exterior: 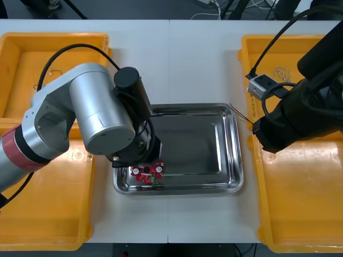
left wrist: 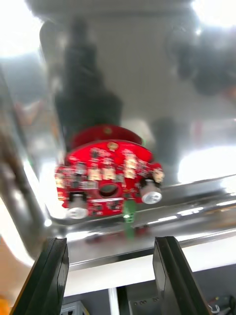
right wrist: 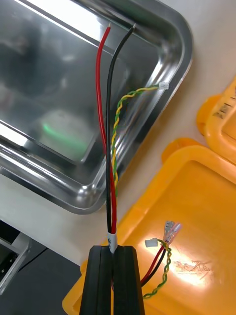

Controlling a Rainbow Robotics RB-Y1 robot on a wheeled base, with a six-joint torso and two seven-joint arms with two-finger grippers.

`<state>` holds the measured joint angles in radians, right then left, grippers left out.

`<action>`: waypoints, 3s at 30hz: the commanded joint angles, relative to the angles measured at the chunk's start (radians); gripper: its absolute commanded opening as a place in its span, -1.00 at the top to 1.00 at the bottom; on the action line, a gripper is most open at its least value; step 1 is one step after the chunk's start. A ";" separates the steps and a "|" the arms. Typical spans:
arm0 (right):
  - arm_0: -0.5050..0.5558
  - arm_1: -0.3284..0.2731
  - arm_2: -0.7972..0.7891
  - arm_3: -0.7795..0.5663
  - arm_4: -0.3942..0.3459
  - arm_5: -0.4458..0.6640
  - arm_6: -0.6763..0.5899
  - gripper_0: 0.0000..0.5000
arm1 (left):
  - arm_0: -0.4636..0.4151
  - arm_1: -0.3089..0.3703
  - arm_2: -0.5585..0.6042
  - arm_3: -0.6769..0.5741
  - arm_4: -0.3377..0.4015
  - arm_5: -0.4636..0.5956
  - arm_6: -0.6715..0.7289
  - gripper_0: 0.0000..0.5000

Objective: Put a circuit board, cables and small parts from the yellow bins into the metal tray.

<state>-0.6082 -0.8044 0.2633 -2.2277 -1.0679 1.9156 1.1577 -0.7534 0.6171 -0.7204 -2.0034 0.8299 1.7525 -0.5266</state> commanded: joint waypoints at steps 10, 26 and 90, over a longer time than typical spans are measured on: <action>-0.127 0.105 0.249 -0.026 0.115 0.003 0.071 1.00 | -0.080 0.020 0.242 0.006 0.011 0.165 -0.006 -1.00; -0.156 0.122 0.407 0.062 0.161 -0.136 0.307 1.00 | -0.086 0.064 0.446 0.192 -0.015 0.167 -0.248 -1.00; -0.168 0.087 0.766 0.263 0.462 -0.478 0.625 -0.80 | -0.254 0.122 0.740 0.939 -0.368 -0.237 -0.860 -1.00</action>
<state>-0.7401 -0.7353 1.0401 -1.9596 -0.6107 1.4378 1.7421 -0.9338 0.6854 -0.0241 -1.0867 0.4705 1.5391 -1.2407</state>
